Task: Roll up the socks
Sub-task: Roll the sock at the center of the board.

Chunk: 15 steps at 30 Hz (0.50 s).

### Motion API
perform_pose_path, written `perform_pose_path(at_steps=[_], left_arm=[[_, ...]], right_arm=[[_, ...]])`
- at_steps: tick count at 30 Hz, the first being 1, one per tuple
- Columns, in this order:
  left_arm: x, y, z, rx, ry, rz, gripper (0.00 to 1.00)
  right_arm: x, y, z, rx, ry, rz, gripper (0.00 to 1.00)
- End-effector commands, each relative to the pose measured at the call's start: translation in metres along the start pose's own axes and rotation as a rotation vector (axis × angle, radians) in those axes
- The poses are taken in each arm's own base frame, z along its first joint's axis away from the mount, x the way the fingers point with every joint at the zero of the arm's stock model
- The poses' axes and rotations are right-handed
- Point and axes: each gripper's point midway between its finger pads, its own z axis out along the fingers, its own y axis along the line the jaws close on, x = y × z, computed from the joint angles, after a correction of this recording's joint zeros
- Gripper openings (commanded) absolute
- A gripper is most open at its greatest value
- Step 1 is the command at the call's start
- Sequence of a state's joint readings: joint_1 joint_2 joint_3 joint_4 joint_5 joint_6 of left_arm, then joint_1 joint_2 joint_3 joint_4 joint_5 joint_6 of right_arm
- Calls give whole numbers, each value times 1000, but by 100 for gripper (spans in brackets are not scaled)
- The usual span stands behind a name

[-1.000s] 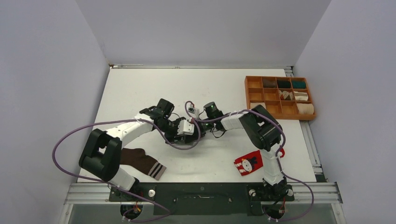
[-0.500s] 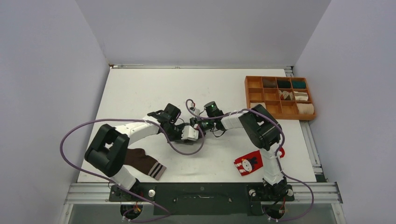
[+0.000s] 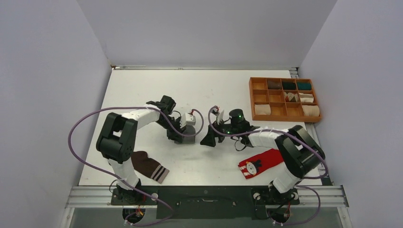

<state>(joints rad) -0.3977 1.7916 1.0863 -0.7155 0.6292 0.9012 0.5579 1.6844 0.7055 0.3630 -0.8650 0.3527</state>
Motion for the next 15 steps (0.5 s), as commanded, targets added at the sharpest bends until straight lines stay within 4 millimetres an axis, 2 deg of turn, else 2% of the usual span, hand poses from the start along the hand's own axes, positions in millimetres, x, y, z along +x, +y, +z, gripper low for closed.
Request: perform_pose_path(at_steps=[1, 3, 5, 10, 13, 15], left_arm=[[27, -24, 8, 165, 59, -179, 0], [25, -22, 8, 199, 48, -216, 0], [26, -21, 10, 233, 52, -251, 0], [26, -21, 11, 283, 54, -295, 0], [25, -20, 11, 292, 58, -300, 0], [25, -21, 11, 304, 64, -306, 0]], right_arm=[[-33, 27, -6, 68, -181, -559, 76], [-30, 38, -2, 140, -188, -935, 83], [-30, 45, 7, 172, -188, -1141, 88], [-36, 38, 49, 140, -63, -1231, 85], [-27, 29, 70, 111, -3, -1260, 80], [-19, 15, 80, 116, 63, -1247, 74]])
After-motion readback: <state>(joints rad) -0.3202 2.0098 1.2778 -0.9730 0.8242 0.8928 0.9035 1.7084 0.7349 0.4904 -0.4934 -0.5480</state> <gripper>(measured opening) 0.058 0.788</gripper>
